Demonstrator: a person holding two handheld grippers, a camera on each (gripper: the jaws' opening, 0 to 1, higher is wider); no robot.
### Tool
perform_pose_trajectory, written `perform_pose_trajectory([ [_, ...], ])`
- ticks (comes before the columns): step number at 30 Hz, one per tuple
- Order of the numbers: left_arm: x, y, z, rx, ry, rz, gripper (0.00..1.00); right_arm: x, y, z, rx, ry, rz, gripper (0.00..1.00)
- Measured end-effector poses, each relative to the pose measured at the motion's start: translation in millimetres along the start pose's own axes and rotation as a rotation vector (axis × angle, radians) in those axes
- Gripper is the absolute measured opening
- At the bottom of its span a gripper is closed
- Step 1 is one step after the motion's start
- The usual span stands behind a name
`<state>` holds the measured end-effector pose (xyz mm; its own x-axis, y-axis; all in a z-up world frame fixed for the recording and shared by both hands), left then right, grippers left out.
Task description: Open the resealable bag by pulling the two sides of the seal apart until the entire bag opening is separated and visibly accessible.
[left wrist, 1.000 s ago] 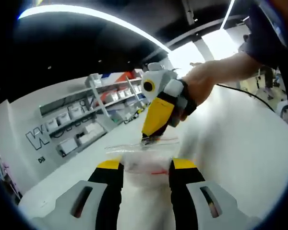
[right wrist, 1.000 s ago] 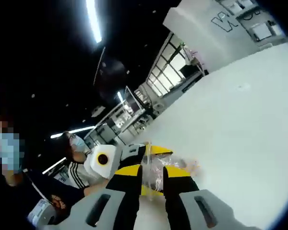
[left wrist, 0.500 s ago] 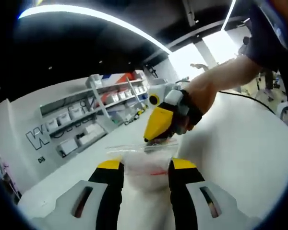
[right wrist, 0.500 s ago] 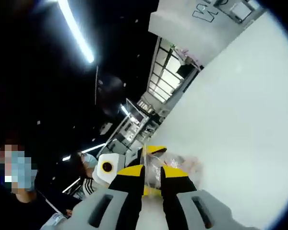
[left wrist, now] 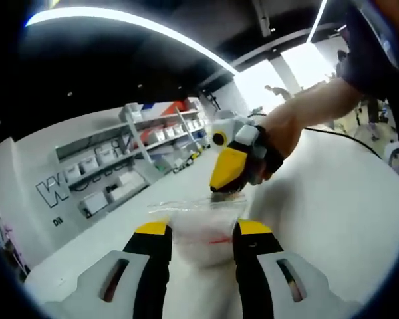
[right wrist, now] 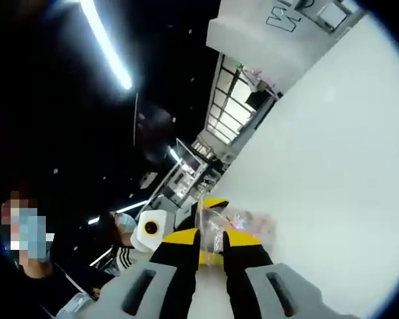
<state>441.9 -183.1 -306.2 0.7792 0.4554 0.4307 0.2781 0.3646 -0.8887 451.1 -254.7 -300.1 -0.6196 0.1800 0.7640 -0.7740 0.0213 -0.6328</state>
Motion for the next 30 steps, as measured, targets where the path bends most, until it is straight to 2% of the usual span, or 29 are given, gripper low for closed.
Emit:
perform_pose_trajectory([
  [12,0.9,0.2,0,-0.002,-0.001,0.006,0.37,2,12.7,1,0.044,0.031,0.074,0.11],
  [18,0.1,-0.8,0,-0.007,0.004,0.003,0.36,1,12.9,0,0.060,0.052,0.108,0.11],
  [27,-3.7,-4.8,0,-0.022,0.020,-0.012,0.36,-1,8.2,-7,0.057,0.035,0.091,0.11],
  [30,-3.6,-4.1,0,-0.021,0.020,-0.006,0.36,2,9.5,-7,0.058,0.003,0.056,0.11],
])
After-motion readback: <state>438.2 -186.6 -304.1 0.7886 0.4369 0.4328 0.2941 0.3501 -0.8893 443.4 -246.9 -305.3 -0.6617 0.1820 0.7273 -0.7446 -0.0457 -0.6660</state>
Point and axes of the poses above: the point that each gripper's makers call its tool centre point, and the gripper's own axes: z roughly backward along the fingers, x roughly to its left, y roughly out of its underside, the point moved 3 cm from there along z, roughly backward along the fingers, and after that the axes turned 8 degrees about y, right-handed, at the moved point
